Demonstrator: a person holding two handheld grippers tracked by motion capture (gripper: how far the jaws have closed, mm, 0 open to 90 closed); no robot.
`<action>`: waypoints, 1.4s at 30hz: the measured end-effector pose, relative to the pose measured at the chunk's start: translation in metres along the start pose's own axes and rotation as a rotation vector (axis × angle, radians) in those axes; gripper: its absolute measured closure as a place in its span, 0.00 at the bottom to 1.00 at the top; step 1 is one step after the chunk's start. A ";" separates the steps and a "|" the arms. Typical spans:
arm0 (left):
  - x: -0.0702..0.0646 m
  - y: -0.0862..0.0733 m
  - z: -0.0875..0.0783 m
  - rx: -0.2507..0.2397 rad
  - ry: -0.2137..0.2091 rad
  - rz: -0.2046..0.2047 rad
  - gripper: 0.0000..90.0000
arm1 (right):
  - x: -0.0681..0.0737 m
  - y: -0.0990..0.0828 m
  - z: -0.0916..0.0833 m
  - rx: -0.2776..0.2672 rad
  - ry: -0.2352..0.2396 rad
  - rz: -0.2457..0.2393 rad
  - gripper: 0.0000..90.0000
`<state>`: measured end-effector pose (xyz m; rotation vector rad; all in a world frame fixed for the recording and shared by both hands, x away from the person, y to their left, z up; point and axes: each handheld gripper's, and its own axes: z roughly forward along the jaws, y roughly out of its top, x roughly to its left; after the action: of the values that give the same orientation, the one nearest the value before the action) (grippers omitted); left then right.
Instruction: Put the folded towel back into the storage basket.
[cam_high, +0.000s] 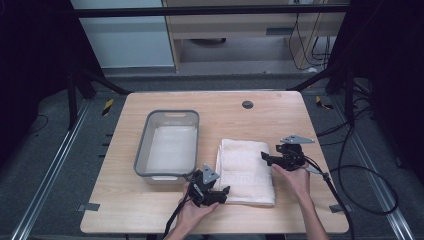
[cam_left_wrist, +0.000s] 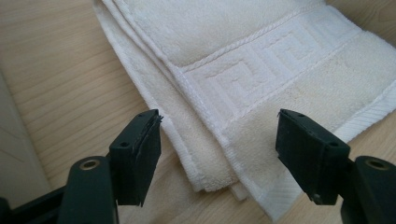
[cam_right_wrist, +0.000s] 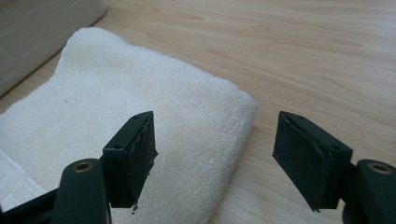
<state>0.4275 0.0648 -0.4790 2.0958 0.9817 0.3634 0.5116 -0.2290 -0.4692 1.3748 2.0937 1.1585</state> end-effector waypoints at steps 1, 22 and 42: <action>0.000 0.000 0.002 -0.003 -0.004 -0.007 0.33 | 0.001 0.000 0.001 0.008 0.004 0.007 0.33; 0.012 -0.005 0.025 0.029 -0.057 -0.087 0.24 | 0.005 -0.008 0.017 0.054 -0.003 0.019 0.31; 0.008 0.000 0.028 0.063 -0.109 -0.065 0.41 | 0.004 -0.013 0.025 0.111 0.068 0.135 0.47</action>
<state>0.4478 0.0565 -0.4980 2.1105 1.0053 0.1856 0.5201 -0.2168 -0.4937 1.5703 2.1706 1.1717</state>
